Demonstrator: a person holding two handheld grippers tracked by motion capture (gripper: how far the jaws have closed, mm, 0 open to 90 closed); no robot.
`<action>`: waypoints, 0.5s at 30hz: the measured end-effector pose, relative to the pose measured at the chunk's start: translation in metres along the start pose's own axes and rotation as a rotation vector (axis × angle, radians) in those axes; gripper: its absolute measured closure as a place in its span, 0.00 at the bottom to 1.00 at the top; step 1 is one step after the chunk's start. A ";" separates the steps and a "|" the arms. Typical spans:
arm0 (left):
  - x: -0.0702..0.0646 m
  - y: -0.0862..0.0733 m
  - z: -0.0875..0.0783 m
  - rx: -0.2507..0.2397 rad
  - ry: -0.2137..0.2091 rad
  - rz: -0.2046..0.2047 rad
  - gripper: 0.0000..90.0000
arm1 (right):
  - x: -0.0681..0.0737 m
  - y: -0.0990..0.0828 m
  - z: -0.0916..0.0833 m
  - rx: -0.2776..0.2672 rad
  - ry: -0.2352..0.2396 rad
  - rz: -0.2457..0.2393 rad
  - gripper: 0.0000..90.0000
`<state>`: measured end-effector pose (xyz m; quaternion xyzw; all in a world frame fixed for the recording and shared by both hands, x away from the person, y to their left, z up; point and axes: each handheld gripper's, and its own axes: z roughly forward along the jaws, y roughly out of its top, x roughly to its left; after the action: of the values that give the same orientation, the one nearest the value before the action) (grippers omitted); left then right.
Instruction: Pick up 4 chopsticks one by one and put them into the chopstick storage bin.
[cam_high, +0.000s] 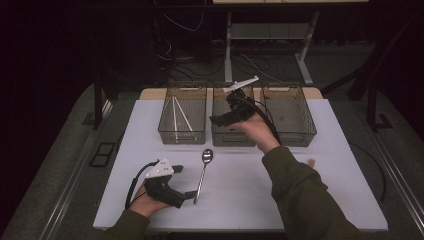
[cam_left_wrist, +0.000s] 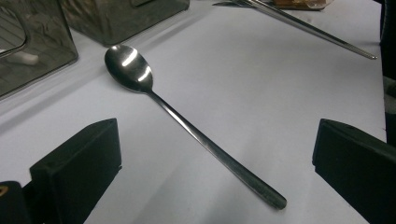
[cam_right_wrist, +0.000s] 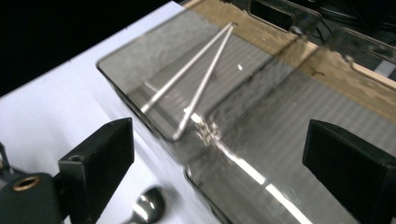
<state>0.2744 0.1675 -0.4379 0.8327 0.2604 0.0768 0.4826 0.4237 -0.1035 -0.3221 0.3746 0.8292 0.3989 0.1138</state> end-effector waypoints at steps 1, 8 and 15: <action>0.000 0.000 0.000 0.005 0.000 -0.006 0.00 | -0.001 -0.003 -0.003 -0.005 0.003 0.002 0.10; -0.001 0.000 0.000 0.009 0.000 -0.005 0.00 | -0.010 -0.026 -0.025 -0.037 0.005 0.012 0.10; -0.002 0.000 0.000 0.007 0.004 -0.006 0.00 | -0.017 -0.047 -0.040 -0.062 0.009 -0.001 0.10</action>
<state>0.2732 0.1664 -0.4381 0.8334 0.2641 0.0761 0.4795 0.3911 -0.1578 -0.3328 0.3685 0.8172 0.4261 0.1218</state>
